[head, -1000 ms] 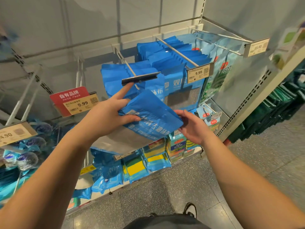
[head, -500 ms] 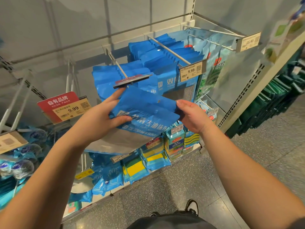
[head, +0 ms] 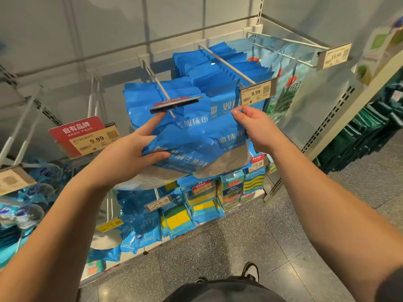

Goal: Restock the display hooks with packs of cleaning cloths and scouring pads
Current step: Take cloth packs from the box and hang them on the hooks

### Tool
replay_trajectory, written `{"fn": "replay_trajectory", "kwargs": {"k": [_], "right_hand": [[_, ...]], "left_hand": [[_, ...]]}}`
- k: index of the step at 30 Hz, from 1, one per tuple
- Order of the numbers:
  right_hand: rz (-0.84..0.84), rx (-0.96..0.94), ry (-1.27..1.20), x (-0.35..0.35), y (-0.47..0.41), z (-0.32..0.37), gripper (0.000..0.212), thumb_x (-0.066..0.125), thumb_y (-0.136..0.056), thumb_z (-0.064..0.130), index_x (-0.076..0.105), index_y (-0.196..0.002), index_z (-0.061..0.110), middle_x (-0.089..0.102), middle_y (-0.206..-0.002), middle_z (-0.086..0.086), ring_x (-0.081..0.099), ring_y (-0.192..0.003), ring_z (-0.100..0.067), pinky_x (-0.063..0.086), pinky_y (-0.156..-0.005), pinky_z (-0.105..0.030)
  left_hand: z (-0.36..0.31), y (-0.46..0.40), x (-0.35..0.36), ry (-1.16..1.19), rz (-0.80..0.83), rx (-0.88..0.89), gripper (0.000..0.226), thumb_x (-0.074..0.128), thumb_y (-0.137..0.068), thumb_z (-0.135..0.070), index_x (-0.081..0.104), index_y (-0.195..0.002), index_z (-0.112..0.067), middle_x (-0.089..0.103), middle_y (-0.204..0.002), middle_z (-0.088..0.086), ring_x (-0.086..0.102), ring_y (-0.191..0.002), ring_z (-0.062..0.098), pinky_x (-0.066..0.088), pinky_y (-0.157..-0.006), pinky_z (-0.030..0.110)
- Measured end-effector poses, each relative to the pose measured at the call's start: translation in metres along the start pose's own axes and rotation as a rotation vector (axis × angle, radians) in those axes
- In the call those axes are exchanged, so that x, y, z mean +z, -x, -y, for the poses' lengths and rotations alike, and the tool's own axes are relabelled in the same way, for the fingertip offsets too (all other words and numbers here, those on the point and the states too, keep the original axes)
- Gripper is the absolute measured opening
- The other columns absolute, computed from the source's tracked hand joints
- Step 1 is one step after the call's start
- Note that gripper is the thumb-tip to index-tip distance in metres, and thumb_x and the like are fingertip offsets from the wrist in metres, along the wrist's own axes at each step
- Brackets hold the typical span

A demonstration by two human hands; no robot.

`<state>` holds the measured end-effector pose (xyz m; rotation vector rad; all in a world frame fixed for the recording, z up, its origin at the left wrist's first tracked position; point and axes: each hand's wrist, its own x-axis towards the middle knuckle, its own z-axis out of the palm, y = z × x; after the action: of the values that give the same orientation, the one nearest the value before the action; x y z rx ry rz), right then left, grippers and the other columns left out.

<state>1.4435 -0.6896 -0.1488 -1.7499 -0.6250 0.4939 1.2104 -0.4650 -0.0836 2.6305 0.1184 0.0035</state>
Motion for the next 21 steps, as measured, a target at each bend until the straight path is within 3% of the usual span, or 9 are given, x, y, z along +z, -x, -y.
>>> {"fn": "replay_trajectory", "kwargs": {"k": [2, 4, 8, 12, 15, 16, 18, 19, 21], "right_hand": [[0.019, -0.007, -0.044, 0.009, -0.007, 0.003, 0.021, 0.049, -0.104, 0.031, 0.064, -0.099, 0.017, 0.063, -0.086, 0.011, 0.056, -0.08, -0.002, 0.041, -0.078, -0.021], [0.039, 0.006, -0.091, 0.019, -0.014, 0.007, 0.021, 0.047, -0.105, 0.027, 0.062, -0.093, 0.017, 0.065, -0.082, 0.014, 0.058, -0.077, -0.001, 0.043, -0.075, -0.018], [0.049, 0.036, -0.231, 0.039, -0.023, 0.015, 0.02, 0.052, -0.102, 0.028, 0.068, -0.097, 0.018, 0.073, -0.104, -0.005, 0.066, -0.103, -0.026, 0.048, -0.096, -0.044], [0.057, 0.084, -0.278, 0.05, -0.027, 0.024, 0.025, 0.058, -0.093, 0.045, 0.073, -0.092, 0.025, 0.073, -0.107, -0.014, 0.059, -0.088, -0.035, 0.049, -0.083, -0.055], [0.033, 0.114, -0.256, 0.054, -0.034, 0.032, 0.026, 0.048, -0.104, 0.034, 0.064, -0.101, 0.014, 0.071, -0.092, -0.008, 0.064, -0.058, -0.011, 0.056, -0.059, -0.028], [0.028, 0.119, -0.262, 0.057, -0.036, 0.033, 0.024, 0.046, -0.105, 0.03, 0.064, -0.102, 0.013, 0.071, -0.089, -0.004, 0.066, -0.059, -0.006, 0.058, -0.061, -0.027], [0.017, 0.132, -0.286, 0.063, -0.042, 0.034, 0.022, 0.051, -0.103, 0.032, 0.068, -0.101, 0.017, 0.074, -0.098, -0.002, 0.071, -0.089, -0.015, 0.058, -0.091, -0.043], [0.016, 0.134, -0.274, 0.066, -0.045, 0.033, 0.022, 0.053, -0.1, 0.035, 0.069, -0.1, 0.02, 0.075, -0.104, -0.001, 0.07, -0.101, -0.02, 0.053, -0.099, -0.049], [0.001, 0.142, -0.247, 0.068, -0.052, 0.026, 0.024, 0.056, -0.095, 0.042, 0.071, -0.102, 0.024, 0.074, -0.11, -0.001, 0.067, -0.108, -0.023, 0.051, -0.099, -0.054]], "left_hand": [[-0.002, 0.0, -0.003, -0.034, 0.025, -0.004, 0.029, 0.05, -0.082, -0.061, 0.048, -0.111, -0.066, -0.005, -0.152, -0.052, 0.051, -0.135, 0.009, 0.049, -0.1, 0.046], [-0.003, 0.0, -0.005, -0.048, 0.05, -0.005, 0.032, 0.049, -0.081, -0.064, 0.05, -0.113, -0.063, -0.006, -0.153, -0.05, 0.055, -0.131, 0.011, 0.05, -0.099, 0.047], [-0.009, 0.002, -0.007, -0.068, 0.075, -0.021, 0.024, 0.05, -0.082, -0.062, 0.052, -0.105, -0.066, -0.009, -0.151, -0.051, 0.057, -0.124, 0.007, 0.05, -0.097, 0.044], [-0.012, 0.003, -0.008, -0.068, 0.057, -0.058, 0.039, 0.049, -0.08, -0.064, 0.063, -0.114, -0.052, -0.011, -0.149, -0.053, 0.058, -0.124, 0.01, 0.051, -0.096, 0.045], [-0.011, 0.003, -0.008, -0.061, 0.047, -0.069, 0.056, 0.048, -0.078, -0.065, 0.065, -0.126, -0.041, -0.011, -0.149, -0.054, 0.058, -0.124, 0.01, 0.051, -0.097, 0.044], [-0.01, 0.004, -0.008, -0.058, 0.048, -0.065, 0.058, 0.048, -0.078, -0.065, 0.065, -0.128, -0.04, -0.01, -0.148, -0.054, 0.058, -0.124, 0.009, 0.05, -0.097, 0.043], [-0.008, 0.004, -0.008, -0.057, 0.049, -0.069, 0.067, 0.048, -0.078, -0.068, 0.055, -0.14, -0.044, -0.007, -0.143, -0.06, 0.058, -0.124, 0.008, 0.051, -0.097, 0.042], [-0.007, 0.004, -0.007, -0.058, 0.047, -0.076, 0.073, 0.049, -0.078, -0.068, 0.044, -0.148, -0.047, -0.004, -0.139, -0.063, 0.059, -0.124, 0.01, 0.051, -0.097, 0.042], [-0.004, 0.004, -0.006, -0.059, 0.049, -0.082, 0.075, 0.054, -0.084, -0.063, 0.029, -0.153, -0.052, -0.003, -0.135, -0.064, 0.059, -0.124, 0.01, 0.051, -0.098, 0.042]]}}
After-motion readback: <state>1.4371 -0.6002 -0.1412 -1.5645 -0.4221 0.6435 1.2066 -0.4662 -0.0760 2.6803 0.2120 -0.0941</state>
